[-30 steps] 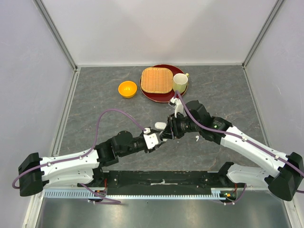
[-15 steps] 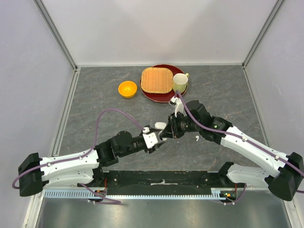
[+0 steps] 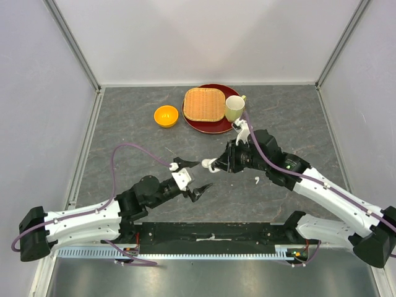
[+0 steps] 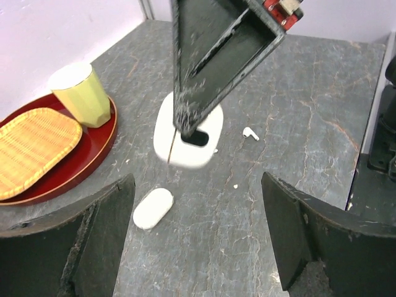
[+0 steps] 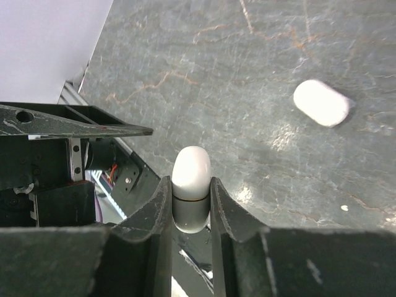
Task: Insert the wireless bluetooth earbuds into the charging case
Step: Pick up the charging case at the center of the board.
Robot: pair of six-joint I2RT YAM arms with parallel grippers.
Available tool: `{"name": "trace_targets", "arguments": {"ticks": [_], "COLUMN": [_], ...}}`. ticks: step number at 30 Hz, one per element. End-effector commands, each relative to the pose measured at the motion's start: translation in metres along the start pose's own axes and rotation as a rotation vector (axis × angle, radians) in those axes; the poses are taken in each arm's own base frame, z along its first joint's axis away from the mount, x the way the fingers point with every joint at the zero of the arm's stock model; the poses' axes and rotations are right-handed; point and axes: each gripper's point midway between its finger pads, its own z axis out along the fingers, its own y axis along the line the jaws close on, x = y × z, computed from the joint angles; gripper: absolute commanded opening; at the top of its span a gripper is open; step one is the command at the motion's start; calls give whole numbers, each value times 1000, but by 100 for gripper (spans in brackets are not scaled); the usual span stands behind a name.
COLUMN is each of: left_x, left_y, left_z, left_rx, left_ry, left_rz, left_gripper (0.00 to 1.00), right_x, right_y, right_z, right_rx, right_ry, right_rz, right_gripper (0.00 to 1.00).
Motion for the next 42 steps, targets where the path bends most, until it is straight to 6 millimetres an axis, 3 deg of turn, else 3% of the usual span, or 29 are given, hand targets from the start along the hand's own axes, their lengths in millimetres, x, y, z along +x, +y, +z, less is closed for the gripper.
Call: {"name": "trace_targets", "arguments": {"ticks": [1,5,7,8,10,11,12,14,15,17,20,24,31,42], "left_x": [-18,-18,-21,-20,-22,-26,-25,-27,-31,-37,-46,-80,-93,-101], "left_y": [17,28,30,43,42,62,57,78,67,66,45,36,35,15], "left_z": [-8,-13,-16,-18,-20,-24,-26,-30,-30,-28,-16,-22,-8,15], "left_rx": [-116,-171,-163,-197,-143,-173,-119,-147,-56,12,210,400,436,461], "left_ry": [-83,-91,-110,-122,-148,-192,-195,-239,-229,-220,-154,-332,-347,-311], "left_rz": [-150,-263,-375,-421,-579,-613,-710,-777,-825,-866,-963,-1017,-995,-973], "left_gripper": [89,92,97,97,99,99,99,99,99,99,99,99,98,85], "right_x": [-44,-56,-58,-60,-59,-62,-61,-63,-63,-62,-62,-59,-60,-59], "right_y": [-2,-15,-18,-17,-15,-11,-10,-5,-2,9,30,42,46,49], "right_z": [-17,-26,-28,-29,-30,-32,-33,-35,-36,-38,-44,-48,-52,-47], "right_rx": [28,40,27,15,-4,-21,-34,-62,-80,-143,-266,-350,-378,-431], "right_ry": [-177,-217,-221,-228,-224,-241,-241,-252,-254,-253,-265,-277,-296,-309], "right_rz": [28,58,61,60,57,54,53,46,41,31,1,10,19,54], "right_gripper": [0,0,0,0,0,0,0,0,0,0,0,0,0,0]}}
